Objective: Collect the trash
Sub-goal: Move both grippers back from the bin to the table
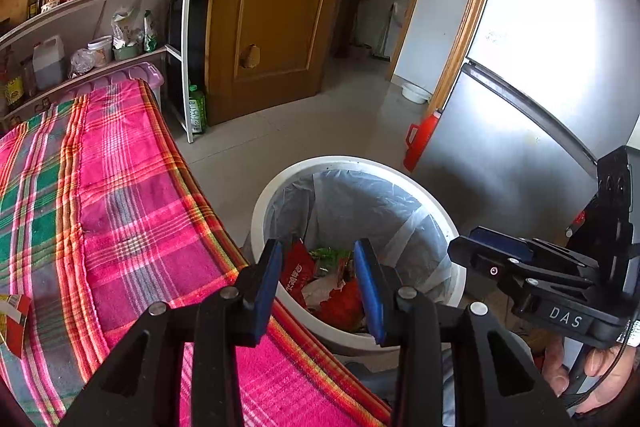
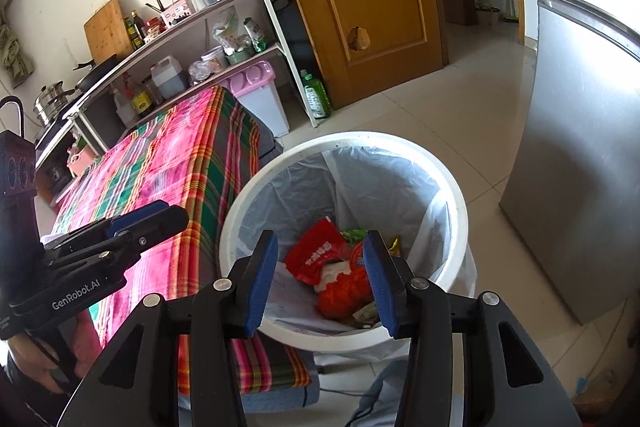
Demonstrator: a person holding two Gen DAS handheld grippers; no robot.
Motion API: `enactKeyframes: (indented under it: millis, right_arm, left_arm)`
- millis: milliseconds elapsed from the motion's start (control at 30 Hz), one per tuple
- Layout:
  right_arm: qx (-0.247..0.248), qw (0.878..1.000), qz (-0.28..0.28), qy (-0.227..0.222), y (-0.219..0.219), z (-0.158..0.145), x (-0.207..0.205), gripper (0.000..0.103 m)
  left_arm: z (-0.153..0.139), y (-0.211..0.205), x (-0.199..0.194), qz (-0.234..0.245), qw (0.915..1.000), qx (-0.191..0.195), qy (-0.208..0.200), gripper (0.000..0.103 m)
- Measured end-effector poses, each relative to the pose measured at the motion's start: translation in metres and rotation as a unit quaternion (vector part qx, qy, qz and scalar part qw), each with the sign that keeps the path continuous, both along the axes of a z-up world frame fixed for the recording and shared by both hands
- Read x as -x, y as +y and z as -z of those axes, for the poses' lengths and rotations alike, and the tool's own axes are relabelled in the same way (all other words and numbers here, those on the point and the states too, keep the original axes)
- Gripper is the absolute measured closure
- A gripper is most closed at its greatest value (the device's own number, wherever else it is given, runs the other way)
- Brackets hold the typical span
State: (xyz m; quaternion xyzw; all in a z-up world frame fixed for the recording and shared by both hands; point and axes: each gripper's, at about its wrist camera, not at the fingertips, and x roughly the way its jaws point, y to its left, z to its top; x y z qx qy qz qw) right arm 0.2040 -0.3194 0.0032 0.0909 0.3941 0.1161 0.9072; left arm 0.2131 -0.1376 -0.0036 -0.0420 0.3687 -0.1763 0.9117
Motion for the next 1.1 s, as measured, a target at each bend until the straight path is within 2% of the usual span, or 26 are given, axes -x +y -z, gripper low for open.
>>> enactKeyframes:
  millis: [500, 567, 633, 1100]
  right_arm:
    - [0.006, 0.998, -0.055, -0.032, 0.045, -0.025, 0.026, 0.057]
    - [0.006, 0.997, -0.063, -0.034, 0.052, -0.027, 0.028, 0.057]
    - [0.006, 0.997, -0.069, -0.037, 0.058, -0.028, 0.031, 0.057]
    - [0.006, 0.993, -0.109, -0.044, 0.092, -0.032, 0.045, 0.057]
  left_arm:
    - [-0.017, 0.05, 0.042, -0.043, 0.9986, 0.016, -0.026, 0.063]
    - [-0.019, 0.058, 0.048, -0.051, 0.9981, 0.017, -0.029, 0.063]
    - [-0.02, 0.065, 0.053, -0.06, 0.9975, 0.022, -0.03, 0.057]
    - [-0.026, 0.107, 0.085, -0.104, 0.9933, 0.019, -0.046, 0.057]
